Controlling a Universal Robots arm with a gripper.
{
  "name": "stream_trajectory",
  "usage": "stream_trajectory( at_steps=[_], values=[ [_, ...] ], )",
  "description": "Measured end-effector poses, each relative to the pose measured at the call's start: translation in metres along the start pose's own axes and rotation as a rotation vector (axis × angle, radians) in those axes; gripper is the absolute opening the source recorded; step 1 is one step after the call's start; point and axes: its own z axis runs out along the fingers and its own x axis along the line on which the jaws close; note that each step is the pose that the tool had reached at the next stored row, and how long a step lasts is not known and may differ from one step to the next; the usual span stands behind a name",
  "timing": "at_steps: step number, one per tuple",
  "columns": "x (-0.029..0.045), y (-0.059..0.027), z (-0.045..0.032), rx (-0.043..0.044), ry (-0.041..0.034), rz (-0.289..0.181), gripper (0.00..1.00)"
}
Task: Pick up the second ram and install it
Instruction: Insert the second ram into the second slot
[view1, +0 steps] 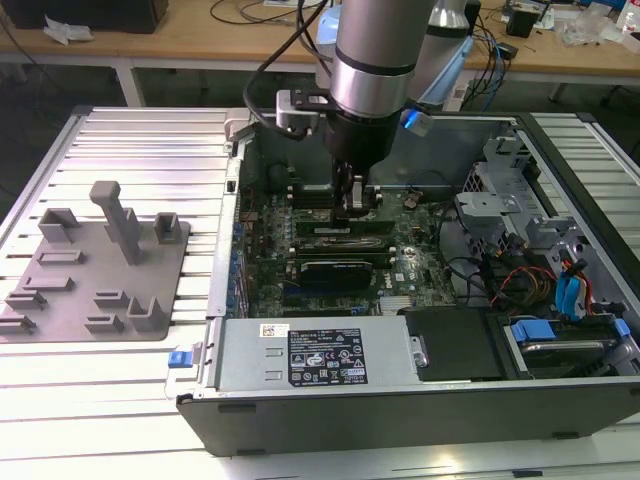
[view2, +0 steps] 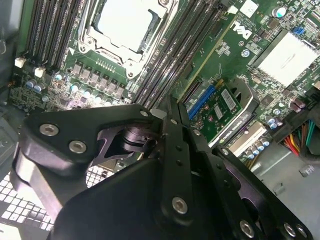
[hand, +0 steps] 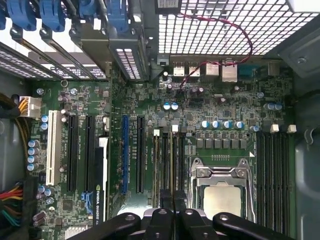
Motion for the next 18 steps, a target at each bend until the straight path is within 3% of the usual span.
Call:
stream_trajectory(
  at_steps=[18],
  values=[
    [-0.0002,0.0025,0.0194,0.0006,0.0002,0.000,0.09]
  ],
)
